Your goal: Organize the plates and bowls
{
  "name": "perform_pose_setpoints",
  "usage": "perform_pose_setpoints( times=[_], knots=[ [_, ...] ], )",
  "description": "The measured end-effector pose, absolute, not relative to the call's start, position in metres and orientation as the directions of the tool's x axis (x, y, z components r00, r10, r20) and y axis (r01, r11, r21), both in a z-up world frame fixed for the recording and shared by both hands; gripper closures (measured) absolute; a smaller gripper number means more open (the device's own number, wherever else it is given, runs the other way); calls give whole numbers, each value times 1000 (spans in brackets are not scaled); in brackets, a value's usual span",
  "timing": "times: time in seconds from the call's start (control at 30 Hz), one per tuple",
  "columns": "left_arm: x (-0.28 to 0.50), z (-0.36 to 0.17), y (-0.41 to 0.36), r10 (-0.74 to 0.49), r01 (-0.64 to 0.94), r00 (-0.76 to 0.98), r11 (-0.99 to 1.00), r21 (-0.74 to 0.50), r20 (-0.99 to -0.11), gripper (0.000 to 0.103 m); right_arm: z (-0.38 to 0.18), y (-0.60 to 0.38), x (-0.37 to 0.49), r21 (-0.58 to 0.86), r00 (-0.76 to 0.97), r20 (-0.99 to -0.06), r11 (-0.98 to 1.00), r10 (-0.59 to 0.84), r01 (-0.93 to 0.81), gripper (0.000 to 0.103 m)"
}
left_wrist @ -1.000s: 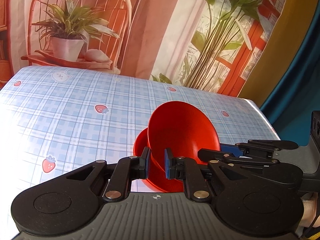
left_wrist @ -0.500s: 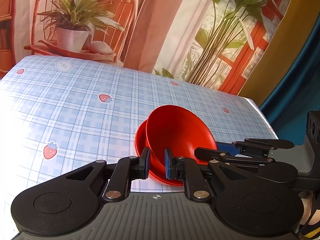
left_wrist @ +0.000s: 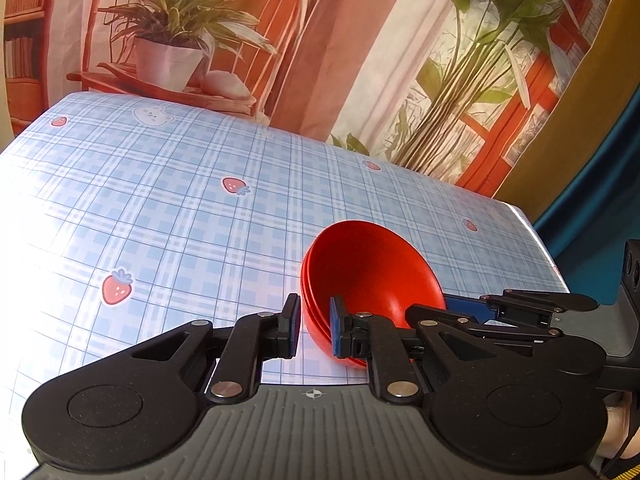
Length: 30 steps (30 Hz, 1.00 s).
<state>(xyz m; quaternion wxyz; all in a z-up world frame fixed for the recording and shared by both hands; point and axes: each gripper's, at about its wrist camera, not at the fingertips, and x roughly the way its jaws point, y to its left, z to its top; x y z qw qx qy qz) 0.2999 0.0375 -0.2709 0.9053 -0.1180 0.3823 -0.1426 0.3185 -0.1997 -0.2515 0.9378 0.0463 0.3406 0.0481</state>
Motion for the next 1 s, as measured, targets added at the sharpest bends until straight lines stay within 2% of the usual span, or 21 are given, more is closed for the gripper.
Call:
perform_pose_setpoints(
  times=[0.37,0.8,0.93,1.0],
  knots=[
    [305,-281,40,-397,178,648,909,-377,-650,88,-255,-200,321,139,758,-636,988,142,-68,76],
    [305,-283,38,-384,185,655,916,-355,-650,87,-256,-198,320,147,760,-633,987,147,-69,77],
    [309,-291,42,-391,157,646,908,-388,-656,80,-256,-197,319,144,761,-631,987,151,-77,77],
    [310,-294,42,-405,155,639,901,-406,-654,80,-256,-197,319,139,761,-631,987,151,-80,77]
  ],
)
